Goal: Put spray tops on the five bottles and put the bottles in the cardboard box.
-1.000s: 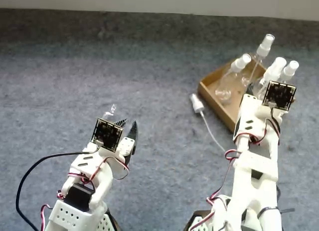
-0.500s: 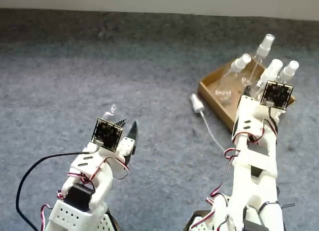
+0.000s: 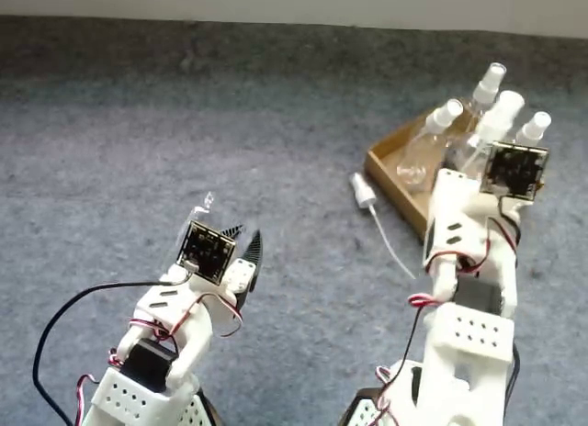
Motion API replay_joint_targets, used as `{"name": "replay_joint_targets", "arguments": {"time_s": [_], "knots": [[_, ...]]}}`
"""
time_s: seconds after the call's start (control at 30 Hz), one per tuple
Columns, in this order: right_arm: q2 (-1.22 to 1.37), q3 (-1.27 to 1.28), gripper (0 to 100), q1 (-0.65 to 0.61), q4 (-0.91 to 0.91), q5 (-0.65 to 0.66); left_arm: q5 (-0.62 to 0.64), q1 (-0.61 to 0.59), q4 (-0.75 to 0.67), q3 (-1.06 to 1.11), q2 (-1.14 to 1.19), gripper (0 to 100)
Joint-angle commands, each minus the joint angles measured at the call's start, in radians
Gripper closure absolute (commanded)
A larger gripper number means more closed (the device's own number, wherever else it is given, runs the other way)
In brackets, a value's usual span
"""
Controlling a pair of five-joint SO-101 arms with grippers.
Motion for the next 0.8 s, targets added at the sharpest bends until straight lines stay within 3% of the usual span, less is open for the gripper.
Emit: {"name": "replay_joint_targets", "arguments": {"time_s": [0.0,0.33,0.63,0.77], "knots": [[-0.134,-0.07,92.1,-0.145,0.068,-0.015,0.0,0.059,0.034,0.012,-0.008,96],[-0.275,-0.035,92.1,-0.496,0.22,-0.017,0.0,0.173,0.071,0.012,-0.01,96],[-0.36,0.174,92.1,-0.662,0.061,-0.017,0.005,0.302,0.068,0.012,-0.01,96],[-0.395,0.243,92.1,-0.72,0.044,-0.017,0.078,0.309,0.055,0.01,-0.01,96]]}}
